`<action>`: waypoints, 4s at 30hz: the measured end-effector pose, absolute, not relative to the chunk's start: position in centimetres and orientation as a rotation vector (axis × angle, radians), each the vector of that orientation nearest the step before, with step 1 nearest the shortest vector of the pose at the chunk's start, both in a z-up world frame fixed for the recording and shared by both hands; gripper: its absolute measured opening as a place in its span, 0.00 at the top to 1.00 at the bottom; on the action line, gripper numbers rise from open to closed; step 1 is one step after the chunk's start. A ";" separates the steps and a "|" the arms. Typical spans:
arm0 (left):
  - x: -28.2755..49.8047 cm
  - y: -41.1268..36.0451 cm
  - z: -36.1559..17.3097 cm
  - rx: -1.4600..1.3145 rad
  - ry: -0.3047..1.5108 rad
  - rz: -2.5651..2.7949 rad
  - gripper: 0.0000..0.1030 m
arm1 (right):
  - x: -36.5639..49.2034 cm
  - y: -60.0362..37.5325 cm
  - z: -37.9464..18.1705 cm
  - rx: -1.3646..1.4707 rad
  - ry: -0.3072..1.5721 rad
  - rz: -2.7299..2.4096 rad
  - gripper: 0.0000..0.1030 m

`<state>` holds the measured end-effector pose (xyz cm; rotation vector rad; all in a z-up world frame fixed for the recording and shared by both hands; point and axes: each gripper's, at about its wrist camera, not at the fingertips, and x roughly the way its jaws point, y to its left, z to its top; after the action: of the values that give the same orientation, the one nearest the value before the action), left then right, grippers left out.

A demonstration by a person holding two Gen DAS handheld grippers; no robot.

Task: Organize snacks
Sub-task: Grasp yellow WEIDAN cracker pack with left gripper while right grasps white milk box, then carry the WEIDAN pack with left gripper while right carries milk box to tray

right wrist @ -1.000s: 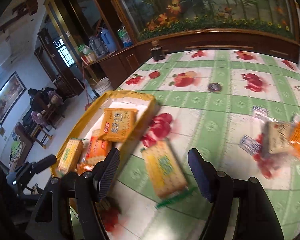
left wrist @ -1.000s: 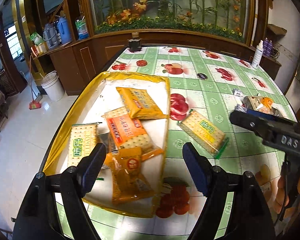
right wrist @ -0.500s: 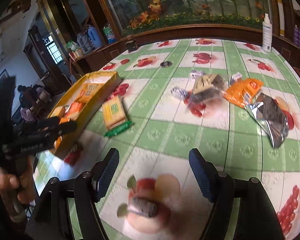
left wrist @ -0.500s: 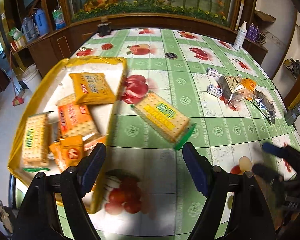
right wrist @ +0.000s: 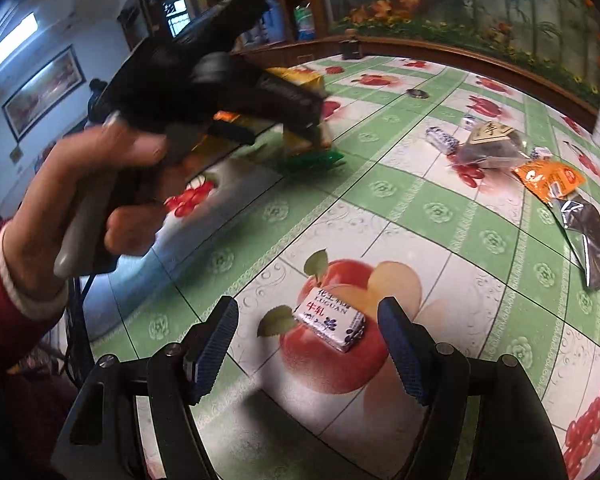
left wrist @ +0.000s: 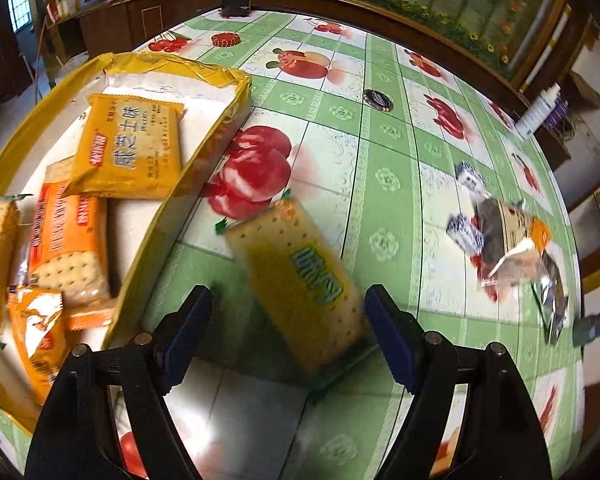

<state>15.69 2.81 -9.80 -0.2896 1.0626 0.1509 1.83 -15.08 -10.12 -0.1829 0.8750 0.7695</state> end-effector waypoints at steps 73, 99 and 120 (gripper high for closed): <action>4.7 14.2 -5.0 -0.184 0.875 0.113 0.57 | 5.0 -4.0 -7.3 -0.131 0.854 0.893 0.67; 5.3 17.5 -6.1 -0.224 0.890 0.142 0.57 | 12.0 3.9 -5.2 0.000 0.845 0.878 0.67; 7.3 17.5 -6.0 -0.181 0.888 0.162 0.55 | 16.1 7.8 -6.6 -0.058 0.870 0.777 0.65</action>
<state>7.33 17.49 -6.05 -0.1811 0.8884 0.1622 16.15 7.77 -6.64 -0.0579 0.8702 0.7765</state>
